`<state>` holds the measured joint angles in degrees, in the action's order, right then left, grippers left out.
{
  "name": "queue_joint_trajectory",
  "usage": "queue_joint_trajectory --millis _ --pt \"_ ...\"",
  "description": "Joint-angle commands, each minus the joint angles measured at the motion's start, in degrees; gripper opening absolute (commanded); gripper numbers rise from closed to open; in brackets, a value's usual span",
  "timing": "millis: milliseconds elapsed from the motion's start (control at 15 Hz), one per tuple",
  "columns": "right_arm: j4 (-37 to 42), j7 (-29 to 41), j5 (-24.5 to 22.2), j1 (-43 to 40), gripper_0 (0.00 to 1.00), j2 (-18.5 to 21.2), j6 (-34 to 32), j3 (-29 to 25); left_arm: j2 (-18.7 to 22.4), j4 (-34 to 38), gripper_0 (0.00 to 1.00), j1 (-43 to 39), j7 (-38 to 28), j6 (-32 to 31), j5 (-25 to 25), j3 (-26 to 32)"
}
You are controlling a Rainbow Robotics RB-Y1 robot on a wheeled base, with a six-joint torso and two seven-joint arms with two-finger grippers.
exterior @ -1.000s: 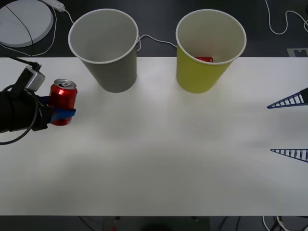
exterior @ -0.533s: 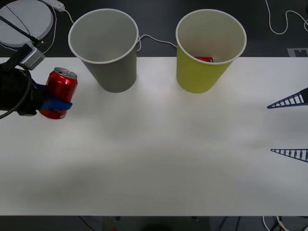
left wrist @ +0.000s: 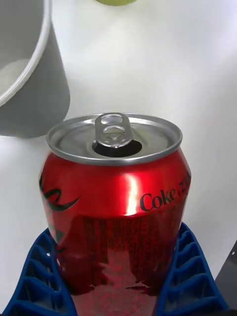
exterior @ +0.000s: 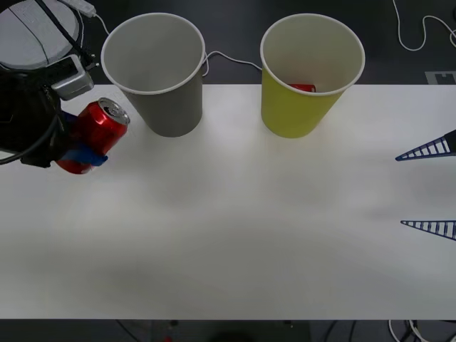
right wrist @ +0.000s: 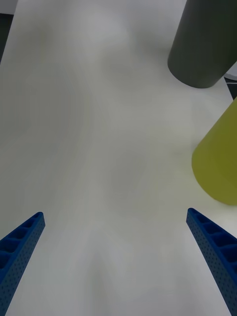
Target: Put the can into the green bin and the plastic bottle into the gray bin
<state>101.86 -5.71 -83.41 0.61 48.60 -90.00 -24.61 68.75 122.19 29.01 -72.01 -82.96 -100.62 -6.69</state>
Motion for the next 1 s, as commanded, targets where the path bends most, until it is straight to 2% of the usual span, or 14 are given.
queue_joint_trajectory --millis 67,267,533,867,1000 --pt "0.0 0.0 0.0 0.0 1.0 0.0 0.0 0.0 0.07 0.59 0.0 8.26 -2.61 -2.82 -0.45 -5.35" --pt "0.0 0.0 0.0 0.0 1.0 0.0 0.0 0.0 -1.6 -1.34 0.0 18.63 -5.59 -4.93 0.34 -11.5" --pt "0.0 0.0 0.0 0.0 1.0 0.0 0.0 0.0 -6.34 -8.29 0.0 30.58 -5.77 -6.07 1.57 -18.18" --pt "0.0 0.0 0.0 0.0 1.0 0.0 0.0 0.0 -15.84 -25.07 0.0 51.06 -6.21 -4.49 1.57 -33.3" --pt "0.0 0.0 0.0 0.0 1.0 0.0 0.0 0.0 -20.23 -31.05 0.0 56.86 -9.46 -2.03 2.1 -36.99"
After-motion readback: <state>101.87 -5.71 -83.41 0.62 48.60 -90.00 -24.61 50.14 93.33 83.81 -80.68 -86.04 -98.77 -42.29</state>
